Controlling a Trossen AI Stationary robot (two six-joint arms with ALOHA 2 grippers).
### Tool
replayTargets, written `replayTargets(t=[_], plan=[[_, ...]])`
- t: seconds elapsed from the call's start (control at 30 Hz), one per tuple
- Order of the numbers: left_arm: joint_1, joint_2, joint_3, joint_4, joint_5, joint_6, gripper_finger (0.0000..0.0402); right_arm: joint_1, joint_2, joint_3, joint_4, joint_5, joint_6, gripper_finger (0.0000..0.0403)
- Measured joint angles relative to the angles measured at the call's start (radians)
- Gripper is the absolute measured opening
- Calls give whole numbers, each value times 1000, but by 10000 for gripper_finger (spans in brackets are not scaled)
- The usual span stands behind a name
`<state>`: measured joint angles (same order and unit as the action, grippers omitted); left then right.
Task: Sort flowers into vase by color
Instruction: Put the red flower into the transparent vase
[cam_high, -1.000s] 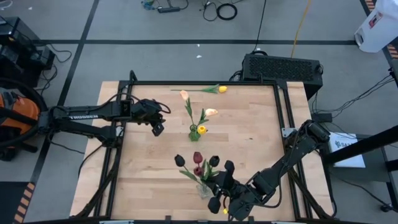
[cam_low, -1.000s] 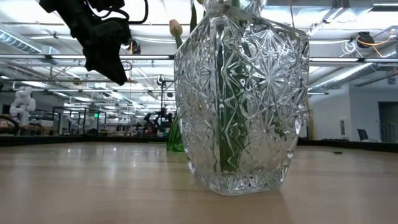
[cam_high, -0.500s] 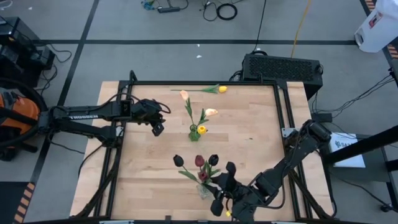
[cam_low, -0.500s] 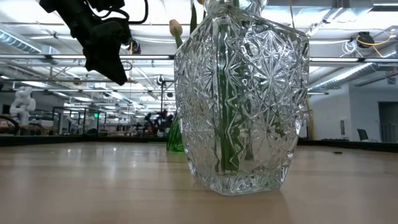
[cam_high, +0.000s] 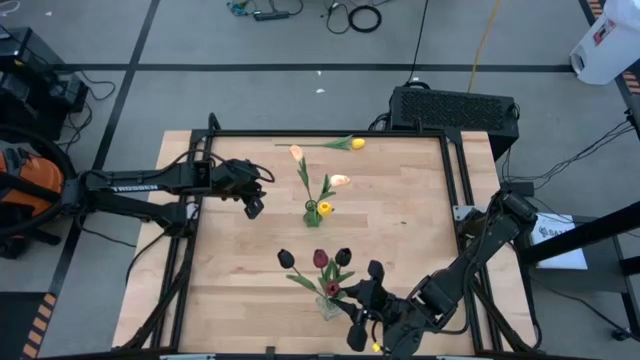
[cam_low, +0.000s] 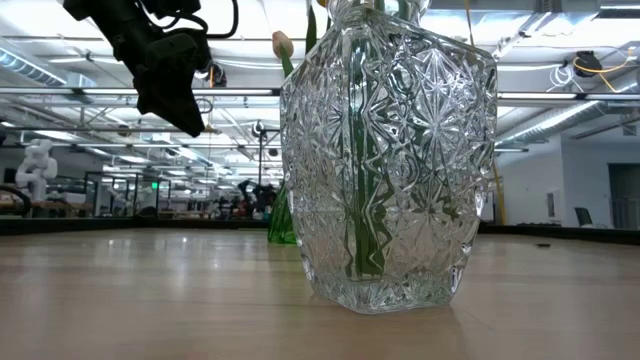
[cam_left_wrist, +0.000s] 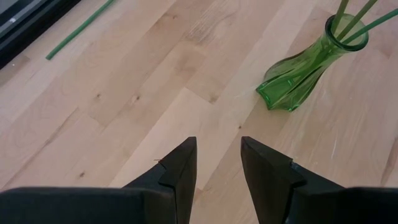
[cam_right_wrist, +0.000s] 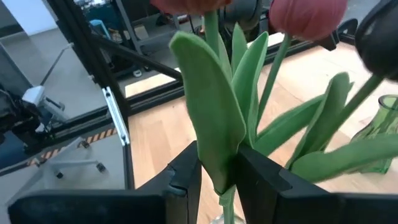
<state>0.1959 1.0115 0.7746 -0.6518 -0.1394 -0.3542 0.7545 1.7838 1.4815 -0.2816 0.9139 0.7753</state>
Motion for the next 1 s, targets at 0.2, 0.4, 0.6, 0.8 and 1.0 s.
replayTargets(t=[0.2, 0.4, 0.6, 0.8, 1.0], plan=[[0, 0, 0, 0, 0, 0, 132, 0, 1, 0, -41, -12, 76, 84], [0, 0, 0, 0, 0, 0, 132, -23, 1, 0, -46, -158, 103, 84], [0, 0, 0, 0, 0, 0, 132, -52, -3, 0, -45, -254, 103, 85], [0, 0, 0, 0, 0, 2, 132, -67, -3, 0, -42, -292, 103, 118], [0, 0, 0, 0, 0, 2, 132, -68, -3, 0, -44, -292, 103, 176]])
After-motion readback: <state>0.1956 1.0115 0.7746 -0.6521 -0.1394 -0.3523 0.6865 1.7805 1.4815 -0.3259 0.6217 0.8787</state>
